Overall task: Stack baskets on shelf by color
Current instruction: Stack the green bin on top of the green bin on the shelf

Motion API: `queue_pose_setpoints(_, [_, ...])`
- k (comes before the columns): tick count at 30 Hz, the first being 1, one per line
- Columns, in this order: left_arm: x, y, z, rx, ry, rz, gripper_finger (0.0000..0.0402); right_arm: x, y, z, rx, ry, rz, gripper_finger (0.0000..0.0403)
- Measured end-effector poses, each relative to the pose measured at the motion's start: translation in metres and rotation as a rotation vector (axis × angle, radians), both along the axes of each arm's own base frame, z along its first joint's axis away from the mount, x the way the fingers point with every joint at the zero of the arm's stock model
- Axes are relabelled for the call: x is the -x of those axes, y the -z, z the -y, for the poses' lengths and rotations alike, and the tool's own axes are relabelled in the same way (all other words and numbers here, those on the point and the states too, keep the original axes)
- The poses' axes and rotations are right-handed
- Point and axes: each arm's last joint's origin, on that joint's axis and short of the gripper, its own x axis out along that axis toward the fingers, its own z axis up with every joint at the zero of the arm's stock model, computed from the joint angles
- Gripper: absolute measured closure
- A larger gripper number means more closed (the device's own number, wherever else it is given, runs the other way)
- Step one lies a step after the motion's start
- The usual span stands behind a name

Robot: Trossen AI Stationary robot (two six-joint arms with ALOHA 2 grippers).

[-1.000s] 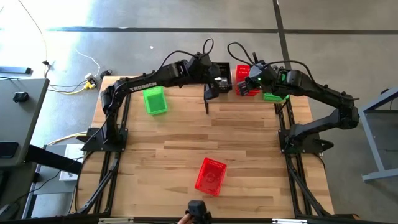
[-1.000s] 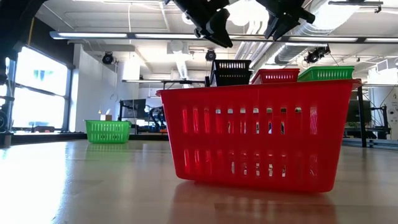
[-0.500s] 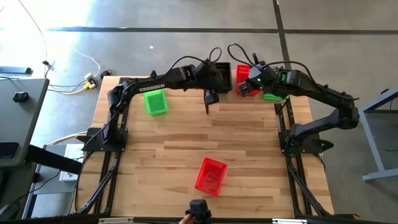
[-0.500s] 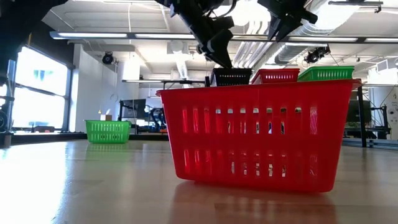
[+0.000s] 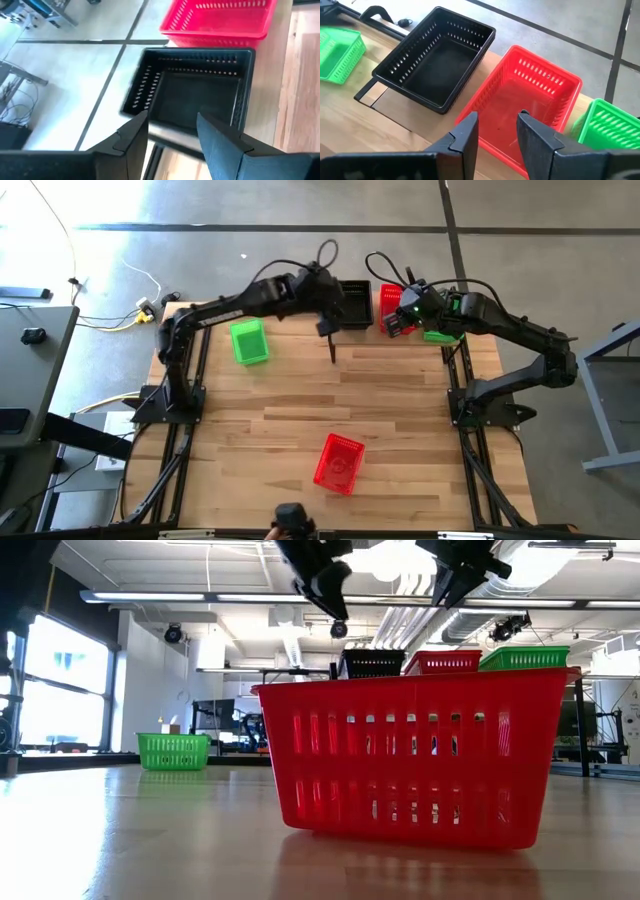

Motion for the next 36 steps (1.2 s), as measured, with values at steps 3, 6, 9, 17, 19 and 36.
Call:
queue_pose_setpoints(3, [0.015,-0.014,0.004,-0.012,-0.031,0.001,0.0243,0.000,0.000,0.000,-0.001,0.000,0.000,0.0284])
queue_pose_setpoints(6, [0.028,-0.026,0.009,-0.009,-0.094,0.016,0.0243,0.000,0.000,0.000,-0.009,-0.008,0.003,0.0284])
queue_pose_setpoints(9, [0.045,-0.036,0.012,0.031,-0.223,0.062,0.0243,0.000,0.000,-0.001,-0.016,-0.018,0.003,0.0284])
queue_pose_setpoints(17, [0.095,-0.037,0.013,0.197,-0.497,-0.022,0.0243,-0.001,0.000,-0.001,-0.023,-0.027,0.005,0.0284])
queue_pose_setpoints(19, [0.106,-0.034,0.010,0.259,-0.572,-0.045,0.0243,-0.001,0.000,-0.001,-0.025,-0.029,0.005,0.0284])
queue_pose_setpoints(36, [0.149,0.062,0.006,0.454,-0.896,-0.279,0.0243,-0.001,0.001,-0.001,-0.040,-0.042,0.010,0.0284])
